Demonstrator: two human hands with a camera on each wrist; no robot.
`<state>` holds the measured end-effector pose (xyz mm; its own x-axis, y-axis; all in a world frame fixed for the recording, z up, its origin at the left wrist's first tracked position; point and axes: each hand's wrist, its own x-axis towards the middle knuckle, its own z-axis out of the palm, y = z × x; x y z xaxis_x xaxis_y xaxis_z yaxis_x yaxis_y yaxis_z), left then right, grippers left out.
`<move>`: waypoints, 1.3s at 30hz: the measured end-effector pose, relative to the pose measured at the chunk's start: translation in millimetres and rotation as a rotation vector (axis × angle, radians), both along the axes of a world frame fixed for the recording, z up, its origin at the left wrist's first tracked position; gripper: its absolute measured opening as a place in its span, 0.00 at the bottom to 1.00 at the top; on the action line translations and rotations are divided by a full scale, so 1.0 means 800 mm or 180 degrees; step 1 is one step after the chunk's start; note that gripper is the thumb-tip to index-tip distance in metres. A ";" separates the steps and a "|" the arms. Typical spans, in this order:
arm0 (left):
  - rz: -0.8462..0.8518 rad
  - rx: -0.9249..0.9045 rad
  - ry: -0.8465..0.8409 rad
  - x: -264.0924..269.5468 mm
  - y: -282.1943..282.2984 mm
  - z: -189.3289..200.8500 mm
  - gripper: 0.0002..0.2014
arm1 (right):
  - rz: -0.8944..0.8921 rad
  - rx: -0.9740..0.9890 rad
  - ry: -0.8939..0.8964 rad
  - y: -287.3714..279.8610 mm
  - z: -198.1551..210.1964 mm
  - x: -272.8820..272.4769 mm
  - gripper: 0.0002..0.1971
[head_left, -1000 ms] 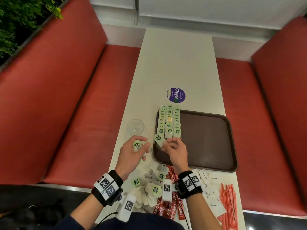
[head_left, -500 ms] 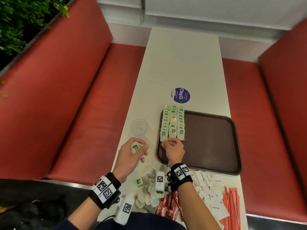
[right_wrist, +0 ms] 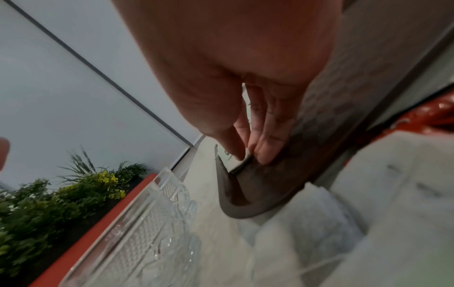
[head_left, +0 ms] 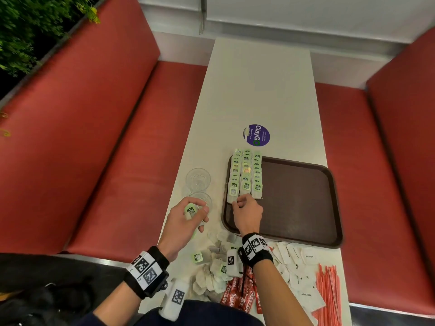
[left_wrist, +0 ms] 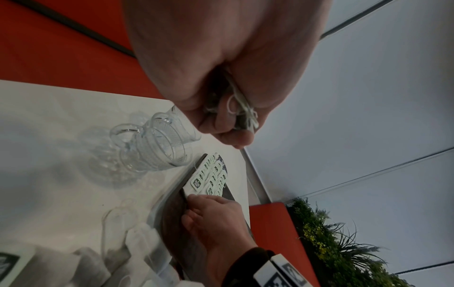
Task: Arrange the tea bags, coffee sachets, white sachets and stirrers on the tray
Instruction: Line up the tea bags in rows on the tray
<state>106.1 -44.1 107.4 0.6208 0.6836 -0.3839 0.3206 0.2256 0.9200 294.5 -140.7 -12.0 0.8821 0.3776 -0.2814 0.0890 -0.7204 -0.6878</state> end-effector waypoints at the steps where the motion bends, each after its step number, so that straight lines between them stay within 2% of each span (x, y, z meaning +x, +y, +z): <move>1: -0.0008 -0.0050 -0.0023 0.000 0.000 0.000 0.08 | 0.0029 -0.0007 -0.0029 0.001 0.000 0.000 0.03; 5: -0.0002 -0.0240 -0.0100 0.001 0.001 -0.002 0.07 | 0.0109 -0.0031 -0.0135 0.002 -0.001 0.000 0.03; 9: 0.0061 -0.0534 -0.0127 0.005 0.000 0.001 0.11 | 0.0214 -0.0026 -0.0198 -0.004 0.010 0.001 0.05; 12: 0.0151 -0.0863 -0.0190 0.007 0.002 0.002 0.13 | 0.0261 0.0601 -0.0049 -0.006 0.055 -0.004 0.07; 16: 0.0387 -0.1172 -0.0336 0.013 0.001 0.000 0.17 | 0.1030 0.1440 0.0664 -0.013 0.160 -0.036 0.10; 19: 0.0464 -0.0971 -0.0298 0.020 0.000 -0.002 0.19 | 0.1824 0.1168 0.0779 -0.021 0.205 -0.060 0.16; 22: 0.0541 -0.0905 -0.0417 0.027 -0.002 -0.003 0.17 | 0.2253 0.0904 0.0699 -0.023 0.210 -0.071 0.16; 25: 0.0656 -0.0997 -0.0496 0.033 -0.003 0.005 0.18 | 0.2152 0.1167 0.0899 -0.023 0.209 -0.069 0.07; 27: 0.0609 -0.0971 -0.0590 0.031 -0.001 0.008 0.18 | 0.1963 0.1232 0.0822 -0.025 0.210 -0.061 0.04; 31: 0.0186 -0.0998 -0.0842 0.023 0.001 0.014 0.23 | 0.1813 0.1106 0.0543 -0.032 0.222 -0.038 0.05; 34: -0.0249 -0.0749 -0.0784 0.024 -0.004 0.016 0.21 | 0.1898 0.1002 0.0358 -0.036 0.231 -0.022 0.06; 37: -0.0290 -0.0540 -0.0800 0.030 -0.012 0.018 0.21 | 0.1855 0.1092 0.0470 -0.039 0.240 -0.016 0.05; 39: -0.0182 -0.0508 -0.0852 0.035 -0.016 0.019 0.21 | 0.1765 0.1084 0.0629 -0.040 0.239 -0.018 0.10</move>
